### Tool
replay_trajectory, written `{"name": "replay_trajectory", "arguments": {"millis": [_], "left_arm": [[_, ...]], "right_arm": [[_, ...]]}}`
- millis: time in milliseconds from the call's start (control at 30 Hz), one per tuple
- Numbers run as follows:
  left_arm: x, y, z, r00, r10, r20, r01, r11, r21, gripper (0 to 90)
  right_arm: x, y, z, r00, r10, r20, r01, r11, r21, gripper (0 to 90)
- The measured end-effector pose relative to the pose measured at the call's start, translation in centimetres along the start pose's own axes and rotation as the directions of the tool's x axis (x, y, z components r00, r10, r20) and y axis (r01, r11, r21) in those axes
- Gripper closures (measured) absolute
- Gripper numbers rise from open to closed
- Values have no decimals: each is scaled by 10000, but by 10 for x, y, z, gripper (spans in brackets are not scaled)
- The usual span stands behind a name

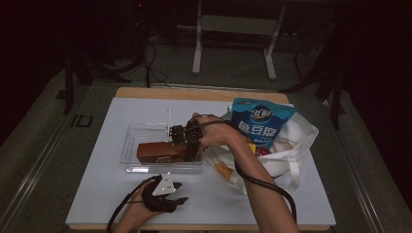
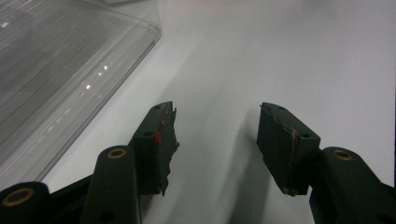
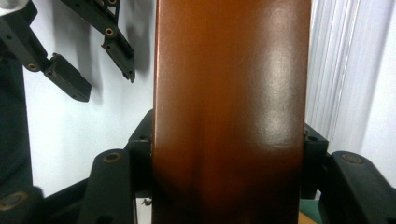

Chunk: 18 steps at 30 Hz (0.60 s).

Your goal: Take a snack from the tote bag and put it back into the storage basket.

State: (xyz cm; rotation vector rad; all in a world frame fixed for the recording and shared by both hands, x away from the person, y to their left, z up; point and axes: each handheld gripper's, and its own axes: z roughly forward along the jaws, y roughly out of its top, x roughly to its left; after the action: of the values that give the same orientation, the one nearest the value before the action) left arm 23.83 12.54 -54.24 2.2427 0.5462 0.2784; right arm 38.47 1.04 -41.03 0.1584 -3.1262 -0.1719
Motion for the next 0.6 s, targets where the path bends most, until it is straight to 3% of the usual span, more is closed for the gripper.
{"name": "replay_trajectory", "arguments": {"millis": [233, 300, 600], "left_arm": [[0, 0, 0, 10000, 3, 11, -3, 10000, -5, 466], [0, 0, 0, 10000, -14, 20, 14, 10000, -8, 466], [0, 0, 0, 10000, 4, 29, -4, 10000, -2, 466]], "right_arm": [[-3, 2, 7, 9996, 196, -198, -197, 9998, -85, 407], [-3, 2, 7, 9983, 288, -501, -300, 9993, -230, 391], [-2, 5, 9, 9992, 147, -383, -160, 9993, -337, 372]]}}
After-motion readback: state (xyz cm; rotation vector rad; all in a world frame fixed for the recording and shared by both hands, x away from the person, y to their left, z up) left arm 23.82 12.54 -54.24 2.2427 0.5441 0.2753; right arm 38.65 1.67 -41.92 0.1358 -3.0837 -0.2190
